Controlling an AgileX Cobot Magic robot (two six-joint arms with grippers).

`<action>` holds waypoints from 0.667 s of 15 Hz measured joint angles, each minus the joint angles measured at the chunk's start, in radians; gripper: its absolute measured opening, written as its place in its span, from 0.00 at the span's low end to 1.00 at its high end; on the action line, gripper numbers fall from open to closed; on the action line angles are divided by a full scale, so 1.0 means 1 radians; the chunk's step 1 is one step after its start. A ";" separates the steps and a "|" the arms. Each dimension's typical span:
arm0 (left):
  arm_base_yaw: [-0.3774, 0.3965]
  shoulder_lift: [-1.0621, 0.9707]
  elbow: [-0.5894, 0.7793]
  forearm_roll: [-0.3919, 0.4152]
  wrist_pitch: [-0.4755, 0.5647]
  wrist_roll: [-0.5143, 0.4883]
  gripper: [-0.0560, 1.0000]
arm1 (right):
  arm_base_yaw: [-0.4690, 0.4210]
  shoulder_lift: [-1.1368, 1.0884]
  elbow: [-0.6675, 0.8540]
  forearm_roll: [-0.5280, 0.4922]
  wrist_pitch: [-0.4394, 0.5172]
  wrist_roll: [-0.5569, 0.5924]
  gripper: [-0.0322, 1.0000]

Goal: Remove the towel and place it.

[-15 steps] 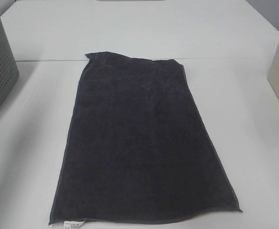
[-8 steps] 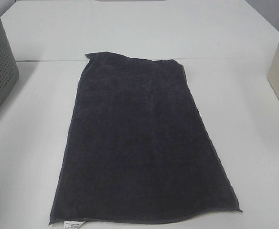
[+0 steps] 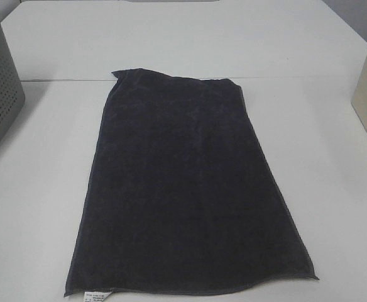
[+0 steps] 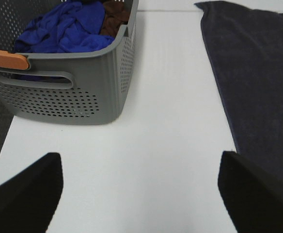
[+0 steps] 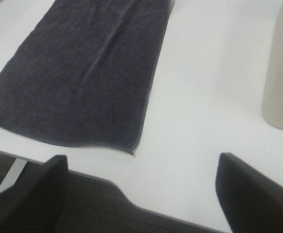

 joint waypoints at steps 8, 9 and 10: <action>0.003 -0.148 0.076 -0.063 0.026 0.120 0.83 | 0.000 -0.038 0.110 0.020 -0.002 -0.076 0.78; 0.003 -0.148 0.123 -0.088 0.002 0.126 0.83 | 0.000 -0.038 0.119 0.022 -0.036 -0.087 0.78; 0.003 -0.148 0.173 -0.102 -0.029 0.126 0.83 | 0.000 -0.038 0.138 0.022 -0.071 -0.100 0.78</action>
